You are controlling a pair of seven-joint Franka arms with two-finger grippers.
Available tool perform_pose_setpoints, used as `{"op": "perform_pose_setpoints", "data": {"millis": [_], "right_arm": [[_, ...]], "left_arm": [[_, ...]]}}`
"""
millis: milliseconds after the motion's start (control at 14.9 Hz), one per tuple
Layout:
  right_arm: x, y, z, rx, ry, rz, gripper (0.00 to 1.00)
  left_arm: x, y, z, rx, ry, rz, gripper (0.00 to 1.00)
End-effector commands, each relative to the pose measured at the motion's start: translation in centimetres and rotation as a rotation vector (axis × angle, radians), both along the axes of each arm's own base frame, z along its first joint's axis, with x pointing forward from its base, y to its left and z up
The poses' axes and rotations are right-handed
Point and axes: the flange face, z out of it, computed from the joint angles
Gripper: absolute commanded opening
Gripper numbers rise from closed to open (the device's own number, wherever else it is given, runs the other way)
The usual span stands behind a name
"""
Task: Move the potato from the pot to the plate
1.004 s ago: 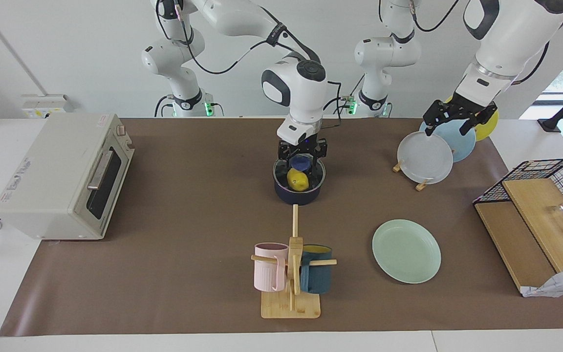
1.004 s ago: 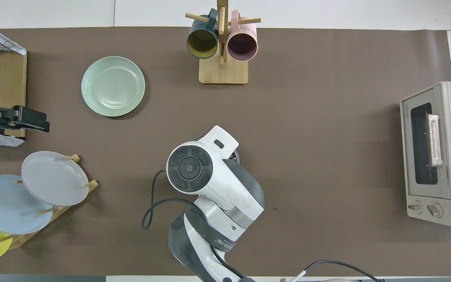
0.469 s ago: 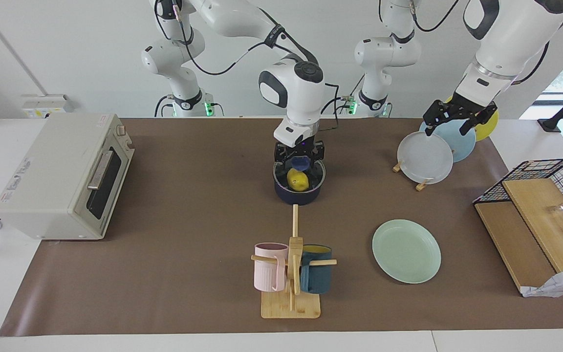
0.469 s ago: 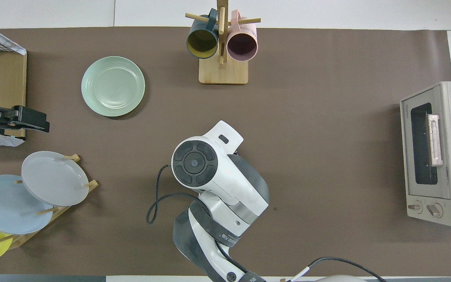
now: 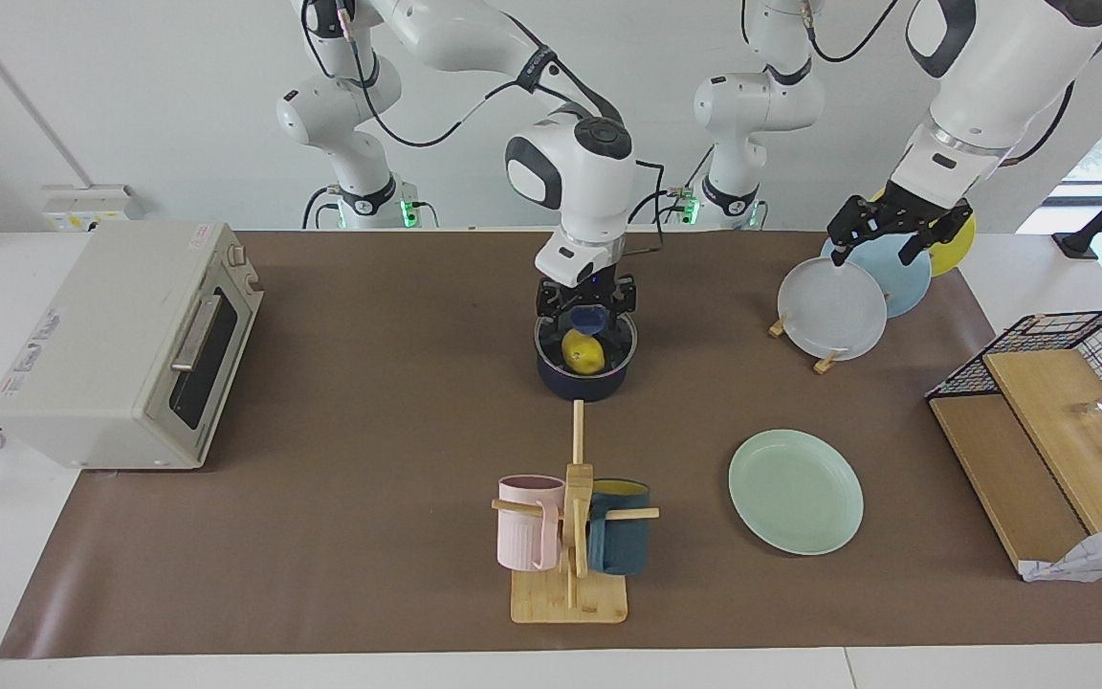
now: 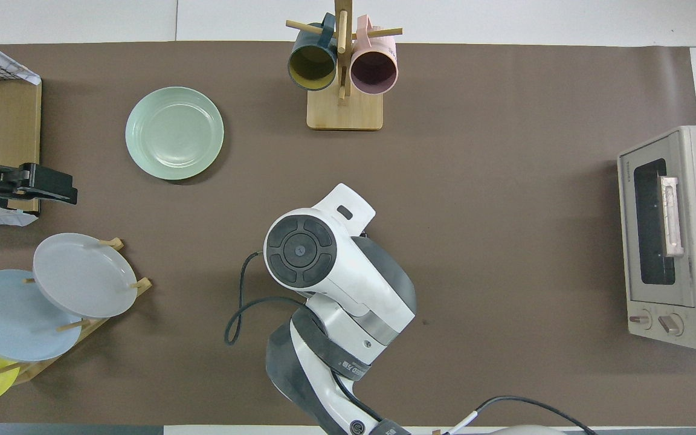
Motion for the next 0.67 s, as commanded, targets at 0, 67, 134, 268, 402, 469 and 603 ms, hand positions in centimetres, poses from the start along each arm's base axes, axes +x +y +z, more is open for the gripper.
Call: {"op": "perform_pose_setpoints", "data": {"millis": [0,67,134,268,402,469,603], "right_arm": [[-0.12,-0.09,-0.33,0.022,-0.014,-0.013,0.98],[-0.26,-0.07,-0.48,0.022,-0.014,-0.015,0.97],[-0.40,-0.07,-0.60,0.020,-0.011,-0.014,0.94],[-0.51,-0.04,-0.63,0.020,-0.011,-0.012,0.81],[-0.52,-0.05,-0.64,0.019,-0.010,-0.011,0.69],[-0.49,-0.02,-0.67,0.019,-0.010,-0.009,0.62],[-0.30,-0.11,-0.47,0.021,-0.013,-0.009,0.43]], "left_arm": [[-0.69,-0.42,0.34,0.015,-0.002,-0.014,1.00],[-0.70,-0.42,0.27,0.015,0.000,-0.014,1.00],[-0.70,-0.42,0.27,0.015,0.000,-0.014,1.00],[-0.69,-0.42,0.34,0.015,-0.002,-0.014,1.00],[-0.69,-0.42,0.34,0.015,-0.002,-0.014,1.00],[-0.70,-0.42,0.27,0.015,0.000,-0.014,1.00],[-0.71,-0.50,0.27,0.015,0.000,-0.014,1.00]]}}
